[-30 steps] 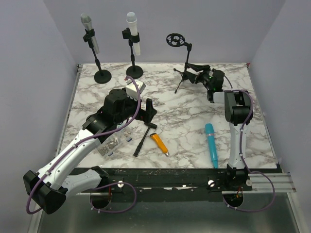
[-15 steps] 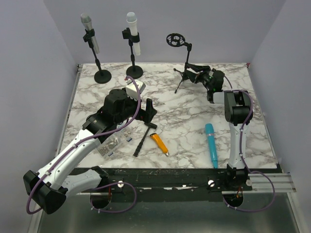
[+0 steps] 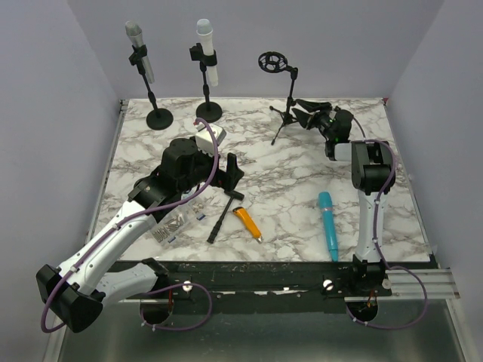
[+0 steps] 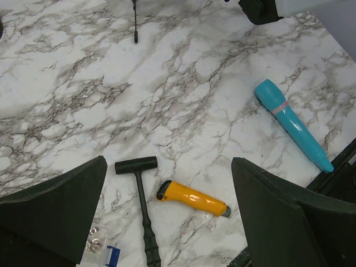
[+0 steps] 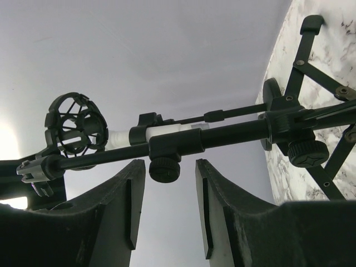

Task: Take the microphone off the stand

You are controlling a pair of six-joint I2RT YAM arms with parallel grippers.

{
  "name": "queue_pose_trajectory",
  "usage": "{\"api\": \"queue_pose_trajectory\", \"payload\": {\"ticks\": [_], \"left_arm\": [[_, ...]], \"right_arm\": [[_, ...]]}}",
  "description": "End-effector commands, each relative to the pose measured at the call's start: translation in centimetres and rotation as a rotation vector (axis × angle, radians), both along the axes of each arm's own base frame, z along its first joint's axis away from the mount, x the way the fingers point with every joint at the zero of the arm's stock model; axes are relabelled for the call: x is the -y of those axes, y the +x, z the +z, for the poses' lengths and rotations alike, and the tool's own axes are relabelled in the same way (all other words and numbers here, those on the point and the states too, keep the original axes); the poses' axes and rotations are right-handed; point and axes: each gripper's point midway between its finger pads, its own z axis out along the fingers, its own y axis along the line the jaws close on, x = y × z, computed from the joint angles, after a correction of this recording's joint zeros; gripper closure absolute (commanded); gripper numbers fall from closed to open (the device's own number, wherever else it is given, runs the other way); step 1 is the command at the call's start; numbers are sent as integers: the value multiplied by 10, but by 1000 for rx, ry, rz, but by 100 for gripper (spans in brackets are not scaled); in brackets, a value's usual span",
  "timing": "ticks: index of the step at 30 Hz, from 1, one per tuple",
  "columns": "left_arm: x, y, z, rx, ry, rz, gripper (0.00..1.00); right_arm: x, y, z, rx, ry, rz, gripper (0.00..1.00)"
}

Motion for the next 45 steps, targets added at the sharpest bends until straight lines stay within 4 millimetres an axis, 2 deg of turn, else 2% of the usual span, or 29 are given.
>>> {"api": "queue_pose_trajectory", "payload": {"ticks": [1, 13, 23, 27, 31, 33, 36, 39, 45], "left_arm": [[4, -4, 9, 14, -14, -31, 1], [4, -5, 11, 18, -16, -30, 1], [3, -4, 11, 21, -13, -26, 1], [3, -4, 11, 21, -13, -26, 1], [3, -4, 11, 21, -12, -25, 1], [3, -4, 11, 19, -10, -25, 1], [2, -4, 11, 20, -11, -24, 2], [2, -5, 11, 19, -11, -25, 2], [2, -5, 11, 23, -12, -24, 1]], "right_arm": [[7, 2, 14, 32, -21, -25, 53], [-5, 4, 25, 81, -31, 19, 52], [-5, 5, 23, 74, -26, 16, 55], [-5, 5, 21, 73, -37, 16, 61], [-7, 5, 18, 76, -56, 18, 73], [-8, 5, 15, 73, -74, 17, 81], [-10, 6, 13, 78, -110, 18, 99], [-13, 6, 10, 87, -175, 18, 99], [-15, 4, -10, 87, -343, 4, 99]]}}
